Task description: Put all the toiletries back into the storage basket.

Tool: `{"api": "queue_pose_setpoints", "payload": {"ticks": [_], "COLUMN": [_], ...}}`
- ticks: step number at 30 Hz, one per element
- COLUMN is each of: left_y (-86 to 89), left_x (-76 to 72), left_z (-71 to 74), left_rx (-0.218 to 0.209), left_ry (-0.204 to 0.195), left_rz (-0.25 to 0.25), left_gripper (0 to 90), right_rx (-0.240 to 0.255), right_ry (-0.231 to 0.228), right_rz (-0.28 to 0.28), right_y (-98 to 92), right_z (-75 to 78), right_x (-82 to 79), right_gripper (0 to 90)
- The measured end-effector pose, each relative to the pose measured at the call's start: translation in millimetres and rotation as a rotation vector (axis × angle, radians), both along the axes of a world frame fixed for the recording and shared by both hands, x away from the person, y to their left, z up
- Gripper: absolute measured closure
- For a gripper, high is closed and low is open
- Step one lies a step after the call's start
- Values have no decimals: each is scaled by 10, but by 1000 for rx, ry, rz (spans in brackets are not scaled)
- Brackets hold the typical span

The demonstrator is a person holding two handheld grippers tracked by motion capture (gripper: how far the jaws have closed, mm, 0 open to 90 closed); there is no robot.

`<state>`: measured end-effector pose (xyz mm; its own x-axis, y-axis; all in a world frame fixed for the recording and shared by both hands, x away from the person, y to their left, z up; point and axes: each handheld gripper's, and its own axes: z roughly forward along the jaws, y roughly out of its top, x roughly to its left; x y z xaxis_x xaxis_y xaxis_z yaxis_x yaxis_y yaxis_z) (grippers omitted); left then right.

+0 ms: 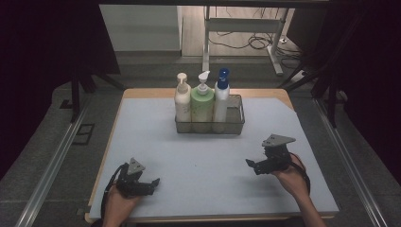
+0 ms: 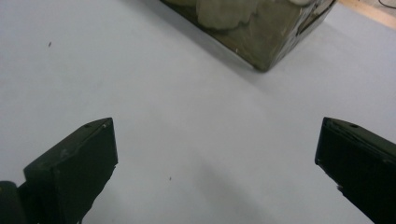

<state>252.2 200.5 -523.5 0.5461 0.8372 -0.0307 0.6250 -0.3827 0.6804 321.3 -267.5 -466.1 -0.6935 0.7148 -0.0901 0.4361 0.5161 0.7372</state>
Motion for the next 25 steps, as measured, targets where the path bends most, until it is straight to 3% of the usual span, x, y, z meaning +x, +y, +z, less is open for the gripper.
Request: {"api": "queue_pose_setpoints", "payload": {"ticks": [5,17,25], "left_y": [1,1,-3], "left_x": [0,0,-1], "left_z": [0,0,0], "left_rx": [0,0,3], "left_ry": [0,0,1], "left_rz": [0,0,0], "left_gripper": [122,121,121], "right_rx": [-4,3,11], "right_ry": [2,105,113], "right_rz": [-4,-55,-65], "right_y": [-70,-254,-266], "right_z": [-136,-547,-555], "right_x": [-77,-124,-116], "right_gripper": [0,0,0]}}
